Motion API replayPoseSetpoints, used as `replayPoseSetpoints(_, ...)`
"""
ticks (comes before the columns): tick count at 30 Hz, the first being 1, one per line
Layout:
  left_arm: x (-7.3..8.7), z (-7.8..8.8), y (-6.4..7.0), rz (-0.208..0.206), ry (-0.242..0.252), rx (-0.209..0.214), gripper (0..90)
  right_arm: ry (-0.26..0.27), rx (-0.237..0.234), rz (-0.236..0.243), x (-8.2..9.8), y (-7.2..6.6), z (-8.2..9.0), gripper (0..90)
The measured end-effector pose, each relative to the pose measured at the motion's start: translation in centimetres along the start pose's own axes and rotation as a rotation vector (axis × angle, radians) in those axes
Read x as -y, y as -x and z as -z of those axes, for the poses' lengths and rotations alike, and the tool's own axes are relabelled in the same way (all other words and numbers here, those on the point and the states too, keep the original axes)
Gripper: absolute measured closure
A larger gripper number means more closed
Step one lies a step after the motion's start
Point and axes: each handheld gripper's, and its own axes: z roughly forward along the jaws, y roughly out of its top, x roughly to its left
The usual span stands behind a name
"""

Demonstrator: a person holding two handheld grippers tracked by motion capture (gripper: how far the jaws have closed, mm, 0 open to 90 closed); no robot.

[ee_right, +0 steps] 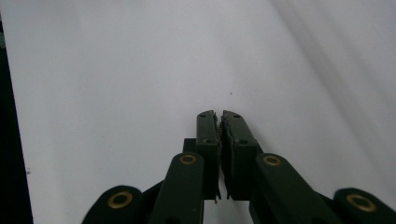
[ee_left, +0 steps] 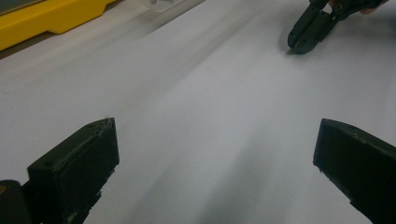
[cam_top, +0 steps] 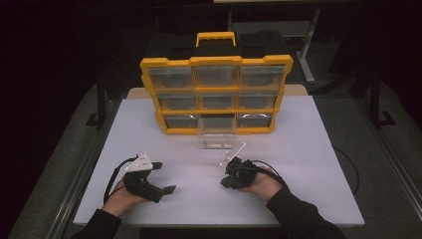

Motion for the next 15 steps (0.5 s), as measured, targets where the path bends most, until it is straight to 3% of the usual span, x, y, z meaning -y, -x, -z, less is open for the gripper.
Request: replayPoseSetpoints(15,-0.06,0.03,0.07,-0.004,0.007,-0.002,0.0,0.031,-0.001,-0.005,-0.37,0.48,0.95,85.8)
